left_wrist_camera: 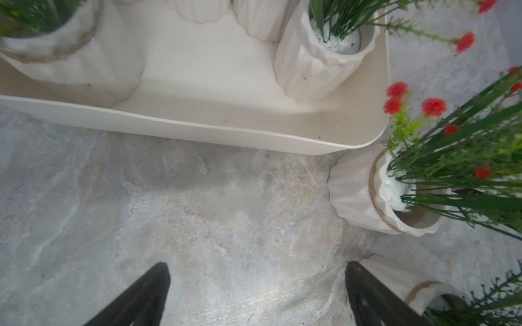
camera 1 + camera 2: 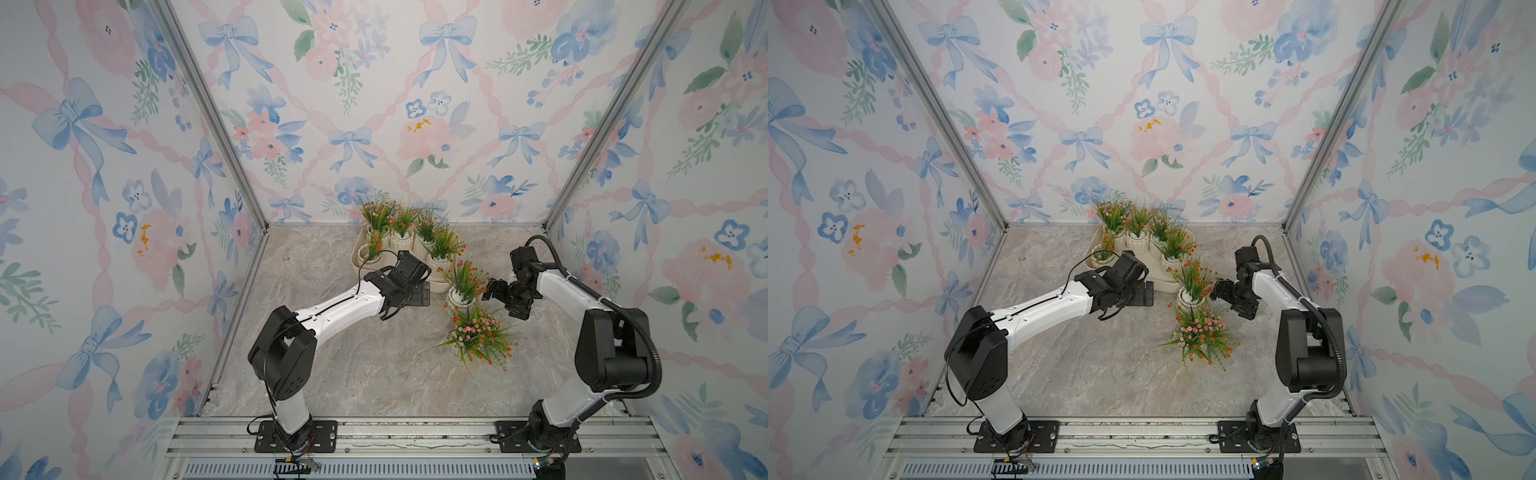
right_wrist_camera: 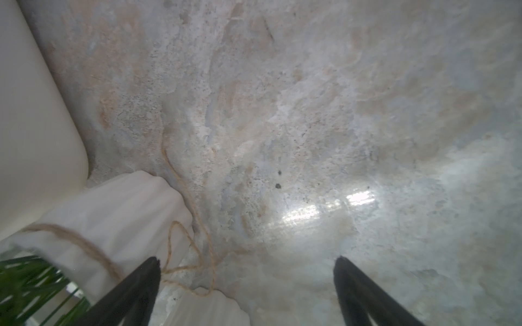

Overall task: Put the potted gypsophila into the storage box
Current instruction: Pick up the baby's breath potted plant from the center of the board.

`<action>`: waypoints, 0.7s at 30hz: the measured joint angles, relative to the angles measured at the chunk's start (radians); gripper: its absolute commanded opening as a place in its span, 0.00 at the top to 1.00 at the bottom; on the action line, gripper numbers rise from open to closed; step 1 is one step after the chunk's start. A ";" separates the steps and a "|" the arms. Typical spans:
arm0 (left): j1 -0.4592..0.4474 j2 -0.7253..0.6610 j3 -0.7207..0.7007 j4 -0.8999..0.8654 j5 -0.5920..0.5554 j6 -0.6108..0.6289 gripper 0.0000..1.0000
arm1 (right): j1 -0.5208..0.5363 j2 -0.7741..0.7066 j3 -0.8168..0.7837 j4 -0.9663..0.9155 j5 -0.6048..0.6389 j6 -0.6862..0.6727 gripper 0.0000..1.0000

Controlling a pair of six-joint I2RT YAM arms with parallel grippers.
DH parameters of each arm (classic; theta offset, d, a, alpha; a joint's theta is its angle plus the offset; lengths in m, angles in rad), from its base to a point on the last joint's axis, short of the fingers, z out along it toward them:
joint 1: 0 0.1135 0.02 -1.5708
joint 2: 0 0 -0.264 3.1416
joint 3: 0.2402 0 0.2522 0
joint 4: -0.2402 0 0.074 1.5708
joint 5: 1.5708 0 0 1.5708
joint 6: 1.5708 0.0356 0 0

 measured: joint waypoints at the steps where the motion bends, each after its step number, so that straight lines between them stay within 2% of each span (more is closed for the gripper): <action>1: -0.010 0.010 0.012 0.000 0.001 -0.010 0.02 | 0.006 0.005 0.001 0.005 0.003 0.003 0.03; 21: -0.096 0.214 0.172 0.021 0.032 -0.090 0.06 | 0.048 0.058 0.013 0.033 -0.002 0.010 0.03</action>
